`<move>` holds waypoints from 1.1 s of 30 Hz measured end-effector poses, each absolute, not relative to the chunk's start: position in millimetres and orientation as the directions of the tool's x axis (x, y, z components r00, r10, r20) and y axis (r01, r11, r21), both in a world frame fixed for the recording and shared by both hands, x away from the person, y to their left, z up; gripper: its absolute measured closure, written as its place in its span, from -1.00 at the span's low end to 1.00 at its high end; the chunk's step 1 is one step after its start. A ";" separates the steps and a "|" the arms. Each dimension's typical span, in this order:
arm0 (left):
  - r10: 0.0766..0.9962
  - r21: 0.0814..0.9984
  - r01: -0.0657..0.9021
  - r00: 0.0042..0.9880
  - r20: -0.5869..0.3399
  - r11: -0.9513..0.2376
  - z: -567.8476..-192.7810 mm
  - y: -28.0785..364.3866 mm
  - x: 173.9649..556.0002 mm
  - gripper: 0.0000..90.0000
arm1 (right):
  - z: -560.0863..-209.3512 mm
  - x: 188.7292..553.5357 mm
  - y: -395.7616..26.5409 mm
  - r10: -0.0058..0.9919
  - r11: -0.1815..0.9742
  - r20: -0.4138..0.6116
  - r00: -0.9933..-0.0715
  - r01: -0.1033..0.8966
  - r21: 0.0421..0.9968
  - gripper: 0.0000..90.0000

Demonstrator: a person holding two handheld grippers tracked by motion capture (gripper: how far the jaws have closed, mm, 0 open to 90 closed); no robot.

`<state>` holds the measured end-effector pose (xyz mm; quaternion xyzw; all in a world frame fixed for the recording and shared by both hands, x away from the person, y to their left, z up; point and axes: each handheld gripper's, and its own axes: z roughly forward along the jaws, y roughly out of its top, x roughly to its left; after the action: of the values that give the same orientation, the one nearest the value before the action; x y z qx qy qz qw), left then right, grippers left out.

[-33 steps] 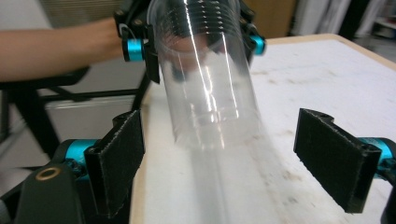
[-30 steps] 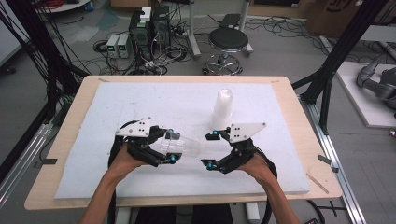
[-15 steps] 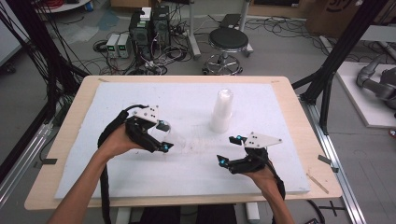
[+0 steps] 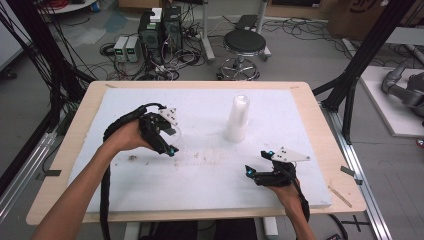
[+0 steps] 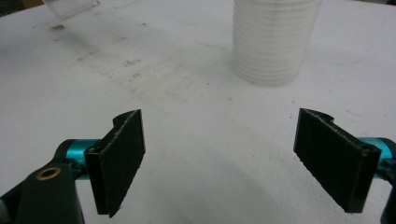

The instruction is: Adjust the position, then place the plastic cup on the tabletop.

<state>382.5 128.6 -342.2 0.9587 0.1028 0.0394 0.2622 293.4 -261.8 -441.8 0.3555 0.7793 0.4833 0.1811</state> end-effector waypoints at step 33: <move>0.228 0.460 0.183 0.973 0.044 -0.869 -358.0 116.2 392.6 -0.32 | -453.1 297.4 -262.6 0.744 0.288 0.057 -0.666 0.397 0.872 -0.64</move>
<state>392.6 116.2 -358.0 0.9654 0.1062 0.0483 0.2331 297.4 -262.6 -453.1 0.3650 0.7811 0.4720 0.1839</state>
